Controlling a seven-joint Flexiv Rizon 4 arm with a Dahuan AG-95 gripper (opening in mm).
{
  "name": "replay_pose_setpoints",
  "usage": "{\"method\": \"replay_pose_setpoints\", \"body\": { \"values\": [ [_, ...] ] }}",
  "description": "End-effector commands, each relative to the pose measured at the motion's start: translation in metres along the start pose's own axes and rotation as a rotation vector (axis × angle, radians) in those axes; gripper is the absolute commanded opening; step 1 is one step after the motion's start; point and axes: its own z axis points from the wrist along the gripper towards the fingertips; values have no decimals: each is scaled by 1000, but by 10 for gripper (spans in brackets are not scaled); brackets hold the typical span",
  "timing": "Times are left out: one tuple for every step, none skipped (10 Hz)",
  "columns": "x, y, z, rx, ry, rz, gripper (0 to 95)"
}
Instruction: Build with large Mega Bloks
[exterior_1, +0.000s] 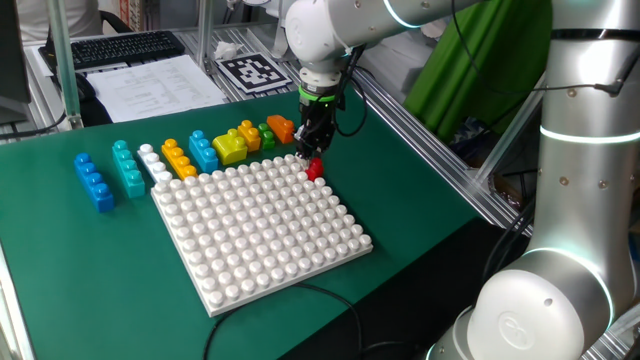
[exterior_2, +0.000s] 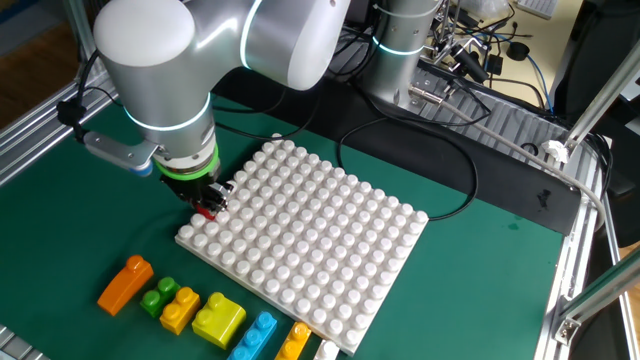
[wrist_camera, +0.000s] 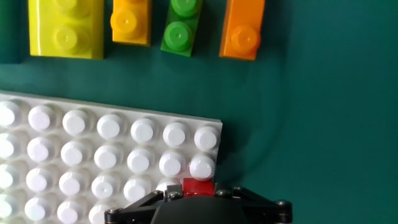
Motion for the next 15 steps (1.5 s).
{"method": "replay_pose_setpoints", "body": {
  "values": [
    [-1, 0, 2, -1, -4, 3, 0],
    [-1, 0, 2, -1, -6, 8, 190],
    [-1, 0, 2, -1, -3, 21, 570],
    [-1, 0, 2, 2, -8, 28, 570],
    [-2, 1, 5, 5, -15, 32, 760],
    [-3, 0, 8, 7, -24, 31, 760],
    [-3, 0, 8, 6, -24, 30, 760],
    [-3, 0, 8, -1, -22, 35, 760],
    [-3, 0, 7, -6, -23, 40, 950],
    [-3, -1, 6, -17, -23, 47, 950],
    [-4, -2, 4, -42, -25, 58, 950],
    [-6, -3, 2, -62, -28, 63, 950],
    [-10, -5, -2, -70, -28, 68, 950],
    [-13, -4, -6, -71, -27, 70, 760],
    [-18, -3, -12, -71, -24, 71, 760]
  ]
}}
